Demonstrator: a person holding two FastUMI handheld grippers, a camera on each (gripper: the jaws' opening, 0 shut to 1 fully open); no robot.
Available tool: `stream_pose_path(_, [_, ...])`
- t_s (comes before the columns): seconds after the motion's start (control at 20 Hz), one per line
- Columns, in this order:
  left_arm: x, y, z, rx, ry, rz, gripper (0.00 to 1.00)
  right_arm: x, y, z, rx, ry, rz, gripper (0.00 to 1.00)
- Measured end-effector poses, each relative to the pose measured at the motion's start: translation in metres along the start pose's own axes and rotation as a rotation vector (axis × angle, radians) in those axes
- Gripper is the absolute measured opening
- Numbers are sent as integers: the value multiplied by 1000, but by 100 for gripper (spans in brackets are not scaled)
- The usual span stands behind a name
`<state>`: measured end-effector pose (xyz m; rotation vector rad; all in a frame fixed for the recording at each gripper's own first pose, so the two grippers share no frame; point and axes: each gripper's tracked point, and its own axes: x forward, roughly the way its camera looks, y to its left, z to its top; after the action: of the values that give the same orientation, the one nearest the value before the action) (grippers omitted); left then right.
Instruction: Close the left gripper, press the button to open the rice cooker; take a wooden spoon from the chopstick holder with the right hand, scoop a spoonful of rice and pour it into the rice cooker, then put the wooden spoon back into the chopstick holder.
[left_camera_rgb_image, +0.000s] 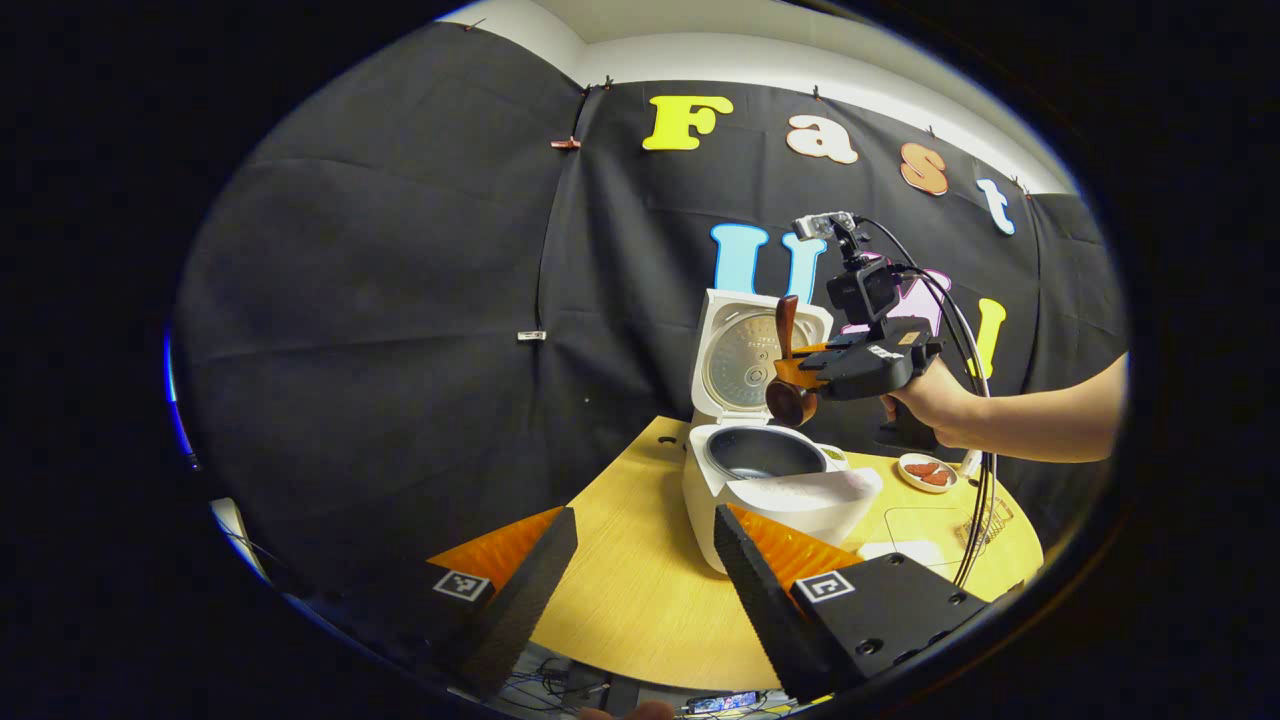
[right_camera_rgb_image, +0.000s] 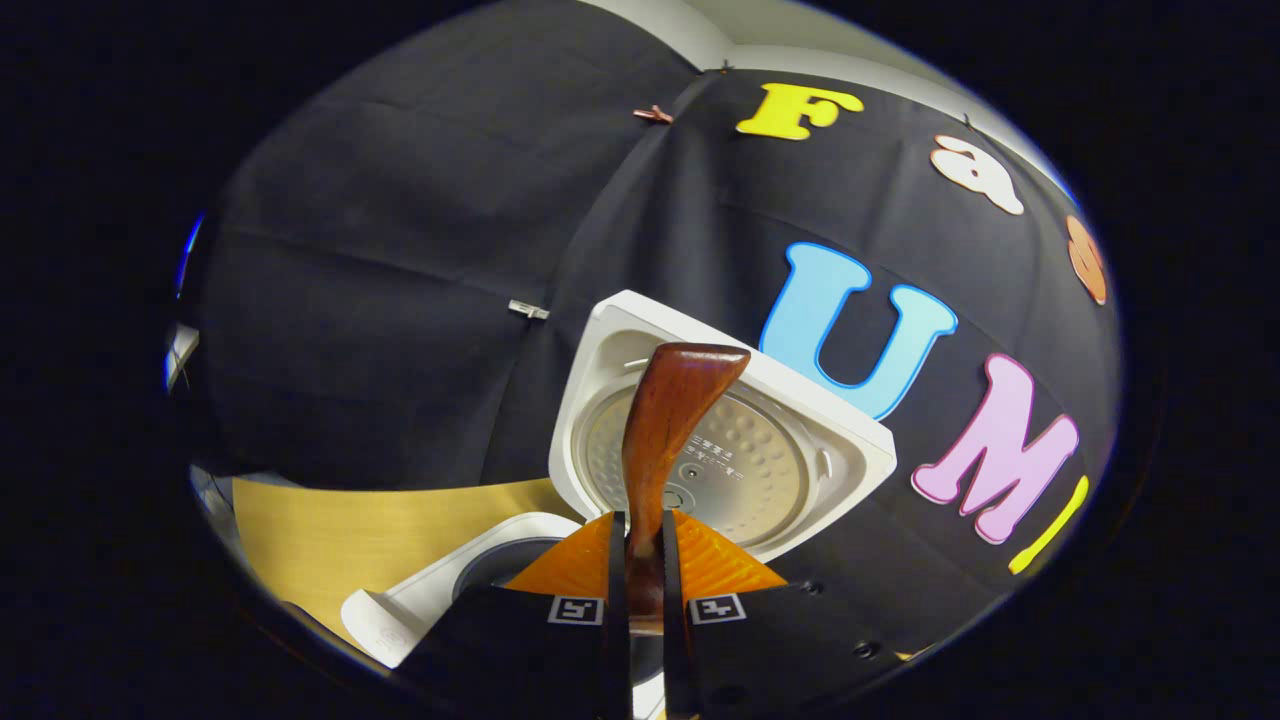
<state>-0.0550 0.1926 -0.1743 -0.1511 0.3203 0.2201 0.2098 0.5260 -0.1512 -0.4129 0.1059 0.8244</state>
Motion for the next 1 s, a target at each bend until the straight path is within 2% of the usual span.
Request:
stream_pose_path(0.2, [-2,2,-3,-8,3,2,95,-8,13,-6,-153,-12,21,16])
stream_pose_path(0.3, [-4,1,-4,-5,5,2,95,-7,16,-10,-154,-4,35,17])
stream_pose_path(0.45, [-7,0,-5,17,4,4,95,-9,9,-16,38,27,32,17])
stream_pose_path(0.75, [-15,-6,-1,33,-3,-13,95,-25,-22,-19,525,48,-6,17])
stream_pose_path(0.85, [-22,-13,2,38,-8,-23,95,-42,-35,-16,595,31,-18,17])
stream_pose_path(1.0, [-25,-25,8,41,-26,-45,95,-81,-56,-5,631,-24,-32,17])
